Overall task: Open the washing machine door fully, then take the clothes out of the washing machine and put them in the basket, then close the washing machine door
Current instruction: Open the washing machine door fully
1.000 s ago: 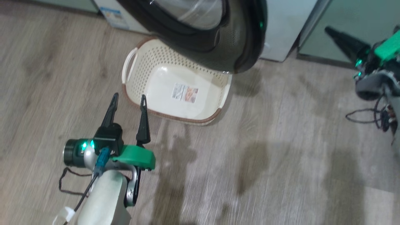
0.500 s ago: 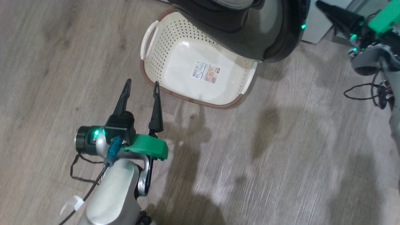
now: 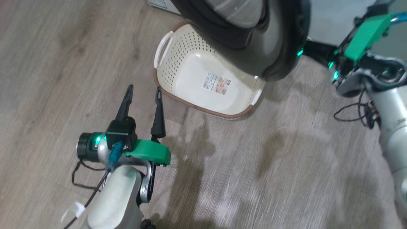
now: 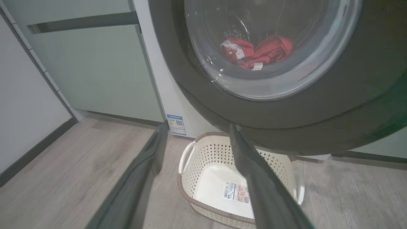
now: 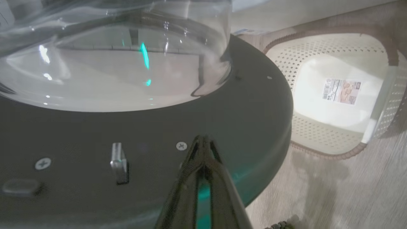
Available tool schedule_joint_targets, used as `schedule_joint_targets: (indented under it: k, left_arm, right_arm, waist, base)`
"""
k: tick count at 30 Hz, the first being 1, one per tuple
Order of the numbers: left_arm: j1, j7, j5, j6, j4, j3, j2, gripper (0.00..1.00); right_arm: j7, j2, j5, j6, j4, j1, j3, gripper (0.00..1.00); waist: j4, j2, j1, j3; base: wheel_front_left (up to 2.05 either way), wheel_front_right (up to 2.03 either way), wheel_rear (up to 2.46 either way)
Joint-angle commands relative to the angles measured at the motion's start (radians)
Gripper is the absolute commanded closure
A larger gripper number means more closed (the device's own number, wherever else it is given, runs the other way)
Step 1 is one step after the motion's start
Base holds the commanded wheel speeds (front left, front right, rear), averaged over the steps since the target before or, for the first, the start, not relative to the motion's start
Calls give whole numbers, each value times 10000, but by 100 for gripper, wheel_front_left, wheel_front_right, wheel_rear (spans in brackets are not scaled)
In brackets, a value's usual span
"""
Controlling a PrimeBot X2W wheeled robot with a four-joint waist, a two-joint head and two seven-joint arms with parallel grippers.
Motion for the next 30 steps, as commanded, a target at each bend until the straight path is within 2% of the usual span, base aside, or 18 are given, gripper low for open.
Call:
schedule_joint_targets:
  k: [1, 9, 30]
  left_arm:
    - [98, -67, -26, 56, -290, 462, 141, 0]
    - [386, -67, 6, -24, -305, 738, 141, 0]
    - [991, -67, -6, -205, -249, 1034, 141, 0]
  right_arm:
    - [146, 242, 74, 0, -441, 341, 191, 100]
    - [234, 673, 173, 0, -886, 1254, 505, 100]
    - [-174, 2136, 405, 0, -1015, 2735, 1191, 100]
  waist:
    - [84, 0, 0, -184]
    - [447, 0, 0, -644]
    - [2141, 0, 0, -1615]
  base:
    - [0, 0, 0]
    - [0, 0, 0]
    - [0, 0, 0]
